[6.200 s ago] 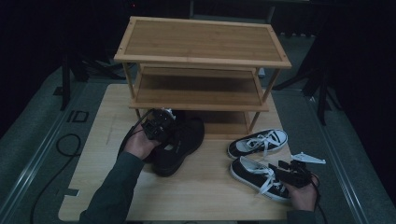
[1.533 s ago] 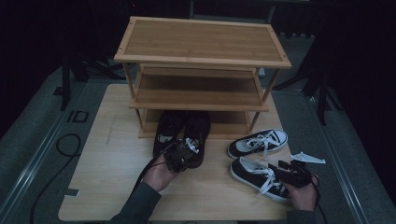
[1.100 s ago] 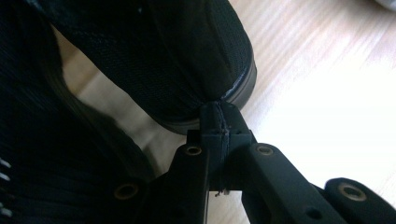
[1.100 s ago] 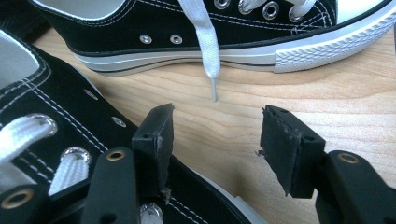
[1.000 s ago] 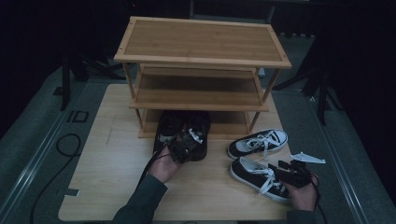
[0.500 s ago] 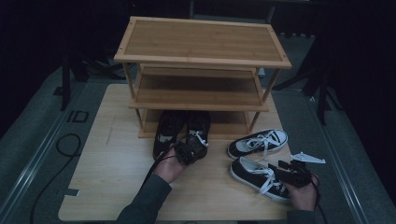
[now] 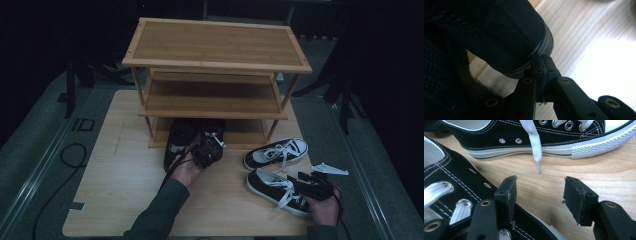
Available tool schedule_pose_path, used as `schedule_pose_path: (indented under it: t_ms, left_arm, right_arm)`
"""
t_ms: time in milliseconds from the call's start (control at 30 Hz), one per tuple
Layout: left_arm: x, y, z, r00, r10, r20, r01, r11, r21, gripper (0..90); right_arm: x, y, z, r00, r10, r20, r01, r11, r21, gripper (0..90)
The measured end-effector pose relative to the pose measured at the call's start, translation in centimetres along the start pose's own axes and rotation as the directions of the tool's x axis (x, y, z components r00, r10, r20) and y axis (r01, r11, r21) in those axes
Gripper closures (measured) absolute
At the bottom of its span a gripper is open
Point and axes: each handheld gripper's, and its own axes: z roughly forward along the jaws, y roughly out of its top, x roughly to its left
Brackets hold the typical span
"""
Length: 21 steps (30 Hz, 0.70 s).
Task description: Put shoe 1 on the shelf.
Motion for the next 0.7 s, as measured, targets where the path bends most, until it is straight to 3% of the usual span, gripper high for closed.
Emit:
schedule_pose_path:
  t_ms: [467, 700]
  left_arm:
    - [1.2, 2.2, 1.0, 0.9992, -0.024, -0.031, 0.024, 0.9997, -0.011, 90.0]
    - [1.4, 2.2, 1.2, 0.9989, -0.032, -0.036, 0.031, 0.9995, -0.010, 90.0]
  right_arm:
    - [0.0, 0.0, 0.0, 1.0000, 0.000, -0.002, 0.000, 1.000, 0.000, 43.4]
    - [0.0, 0.0, 0.0, 1.0000, 0.000, -0.003, 0.000, 1.000, 0.001, 43.4]
